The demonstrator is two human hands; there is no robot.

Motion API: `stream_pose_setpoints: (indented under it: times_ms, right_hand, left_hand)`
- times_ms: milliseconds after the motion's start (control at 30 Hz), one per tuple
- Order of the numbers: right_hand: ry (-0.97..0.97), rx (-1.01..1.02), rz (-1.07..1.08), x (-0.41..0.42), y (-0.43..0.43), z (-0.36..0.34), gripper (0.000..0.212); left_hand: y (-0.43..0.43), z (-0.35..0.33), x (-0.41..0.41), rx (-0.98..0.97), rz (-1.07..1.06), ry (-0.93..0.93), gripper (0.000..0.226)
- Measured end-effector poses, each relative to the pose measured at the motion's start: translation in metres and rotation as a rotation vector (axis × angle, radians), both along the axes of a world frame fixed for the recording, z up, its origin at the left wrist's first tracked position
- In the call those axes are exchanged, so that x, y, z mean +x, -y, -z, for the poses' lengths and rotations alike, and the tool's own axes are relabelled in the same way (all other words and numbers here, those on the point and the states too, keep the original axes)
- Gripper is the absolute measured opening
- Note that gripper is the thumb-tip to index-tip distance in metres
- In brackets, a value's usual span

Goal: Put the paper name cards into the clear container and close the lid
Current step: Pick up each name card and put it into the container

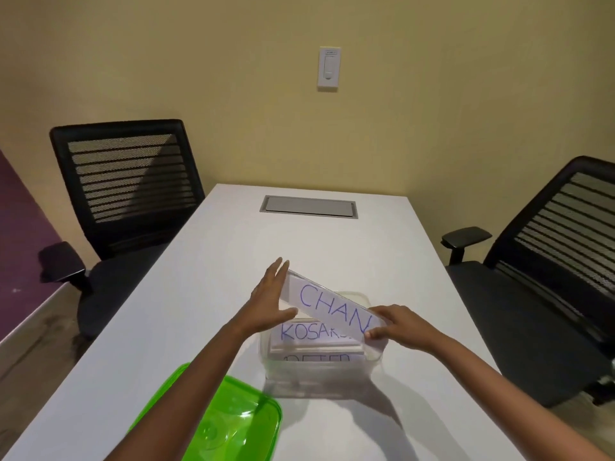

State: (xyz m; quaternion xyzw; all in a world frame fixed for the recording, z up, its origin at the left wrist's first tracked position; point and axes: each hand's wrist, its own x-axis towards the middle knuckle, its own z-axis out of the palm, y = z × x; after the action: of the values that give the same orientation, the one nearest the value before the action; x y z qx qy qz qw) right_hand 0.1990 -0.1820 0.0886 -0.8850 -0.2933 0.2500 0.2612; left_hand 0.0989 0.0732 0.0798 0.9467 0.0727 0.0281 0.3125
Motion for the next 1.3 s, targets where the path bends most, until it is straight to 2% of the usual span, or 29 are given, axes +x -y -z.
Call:
stream_pose_setpoints:
  times_ms: [200,300,467,600,833,1033,1300]
  right_hand:
    - [0.122,-0.148,-0.083,0.010,-0.004,0.004,0.051]
    - [0.147,-0.187,-0.124,0.013,-0.009,0.010,0.050]
    - [0.128,-0.228,-0.164,0.016,-0.021,0.026,0.050]
    - [0.099,-0.258,-0.187,0.015,-0.028,0.042,0.051]
    - [0.103,-0.395,-0.258,0.017,-0.041,0.065,0.055]
    - [0.106,-0.449,-0.277,0.021,-0.047,0.078,0.055]
    - [0.154,-0.544,-0.324,0.022,-0.054,0.089,0.052]
  left_hand:
    - [0.001,0.009,0.005,0.031,-0.004,-0.038,0.078]
    - [0.001,0.017,0.007,0.143,0.044,-0.159,0.071]
    - [0.003,0.038,0.012,0.399,0.155,-0.470,0.072]
    - [0.006,0.058,0.016,0.524,0.190,-0.573,0.070]
    - [0.010,0.077,0.022,0.634,0.221,-0.598,0.042]
    - [0.011,0.090,0.021,0.684,0.194,-0.529,0.037]
    - [0.012,0.096,0.020,0.556,0.106,-0.468,0.036]
